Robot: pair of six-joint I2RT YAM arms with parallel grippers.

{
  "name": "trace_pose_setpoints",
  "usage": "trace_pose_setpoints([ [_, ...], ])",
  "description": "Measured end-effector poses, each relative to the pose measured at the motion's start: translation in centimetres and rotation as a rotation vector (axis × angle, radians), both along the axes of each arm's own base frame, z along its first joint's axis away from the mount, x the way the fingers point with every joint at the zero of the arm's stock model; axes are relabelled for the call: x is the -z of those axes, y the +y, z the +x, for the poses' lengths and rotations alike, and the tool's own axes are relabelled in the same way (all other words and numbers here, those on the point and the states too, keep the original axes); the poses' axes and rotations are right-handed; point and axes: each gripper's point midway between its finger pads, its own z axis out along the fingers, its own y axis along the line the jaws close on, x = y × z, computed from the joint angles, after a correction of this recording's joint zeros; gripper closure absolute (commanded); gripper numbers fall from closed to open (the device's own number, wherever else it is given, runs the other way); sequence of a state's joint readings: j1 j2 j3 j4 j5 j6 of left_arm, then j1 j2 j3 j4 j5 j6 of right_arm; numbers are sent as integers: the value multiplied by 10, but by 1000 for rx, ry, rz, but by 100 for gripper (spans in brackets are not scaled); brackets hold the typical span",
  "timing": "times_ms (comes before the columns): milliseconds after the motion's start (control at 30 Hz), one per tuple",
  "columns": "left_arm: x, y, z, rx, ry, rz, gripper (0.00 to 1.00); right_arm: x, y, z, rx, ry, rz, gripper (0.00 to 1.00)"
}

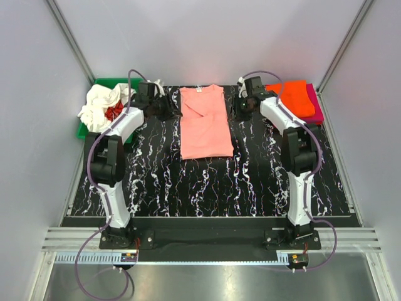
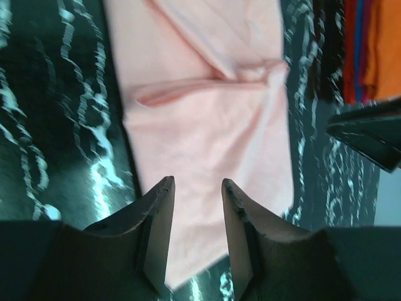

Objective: Fold and stack the t-shirts
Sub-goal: Fold the tshirt

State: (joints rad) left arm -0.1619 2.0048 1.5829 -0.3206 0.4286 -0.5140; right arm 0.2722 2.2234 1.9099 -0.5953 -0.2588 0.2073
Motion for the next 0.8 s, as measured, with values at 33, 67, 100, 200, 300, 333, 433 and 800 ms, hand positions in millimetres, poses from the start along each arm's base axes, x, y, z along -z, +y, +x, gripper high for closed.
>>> trace_pose_setpoints([
  [33,-6,-5,-10,17,-7,-2,60,-3,2,-10,-10,14,17,55],
  [67,-11,-12,-20,39,-16,-4,60,-4,4,-17,-16,26,29,55],
  [100,-11,-18,-28,57,-18,-6,60,-5,5,-27,-23,38,42,55],
  [200,0,-38,-61,123,15,-9,61,1,9,-52,-40,86,60,55],
  [300,27,-56,-89,181,77,-1,62,14,14,-78,-59,141,68,55],
  [333,35,-57,-97,190,99,3,62,18,15,-84,-60,156,64,56],
  [433,61,-58,-117,199,168,31,63,36,20,-110,-60,216,40,64],
  [800,101,-38,-139,138,234,196,65,69,6,-146,6,263,-74,73],
])
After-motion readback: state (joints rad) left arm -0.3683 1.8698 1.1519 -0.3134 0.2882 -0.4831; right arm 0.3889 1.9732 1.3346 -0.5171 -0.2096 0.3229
